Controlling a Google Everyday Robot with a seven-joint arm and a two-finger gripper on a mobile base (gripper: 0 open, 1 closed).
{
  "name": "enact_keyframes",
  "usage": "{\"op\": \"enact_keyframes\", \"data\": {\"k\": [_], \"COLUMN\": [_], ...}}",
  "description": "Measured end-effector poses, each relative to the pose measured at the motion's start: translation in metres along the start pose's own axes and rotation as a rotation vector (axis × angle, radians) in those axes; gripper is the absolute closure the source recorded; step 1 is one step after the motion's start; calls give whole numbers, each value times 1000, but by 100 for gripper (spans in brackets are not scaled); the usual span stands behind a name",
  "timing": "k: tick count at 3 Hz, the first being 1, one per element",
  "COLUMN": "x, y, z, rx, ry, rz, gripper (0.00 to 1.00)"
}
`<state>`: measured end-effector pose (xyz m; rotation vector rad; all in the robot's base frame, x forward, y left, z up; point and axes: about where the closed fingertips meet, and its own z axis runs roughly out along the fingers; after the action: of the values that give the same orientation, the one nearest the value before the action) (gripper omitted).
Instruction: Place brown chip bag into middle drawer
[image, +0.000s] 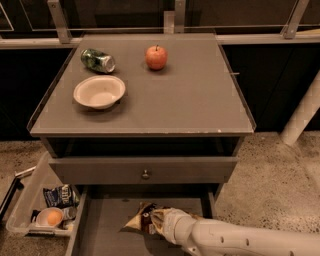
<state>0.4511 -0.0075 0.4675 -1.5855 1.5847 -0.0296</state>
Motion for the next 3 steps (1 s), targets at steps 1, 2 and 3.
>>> {"op": "enact_keyframes", "data": {"k": [1, 2, 3], "x": [0, 0, 0], "y": [0, 0, 0], "z": [0, 0, 0], "rx": [0, 0, 0], "ry": [0, 0, 0], "rz": [0, 0, 0], "gripper": [35, 11, 0]}}
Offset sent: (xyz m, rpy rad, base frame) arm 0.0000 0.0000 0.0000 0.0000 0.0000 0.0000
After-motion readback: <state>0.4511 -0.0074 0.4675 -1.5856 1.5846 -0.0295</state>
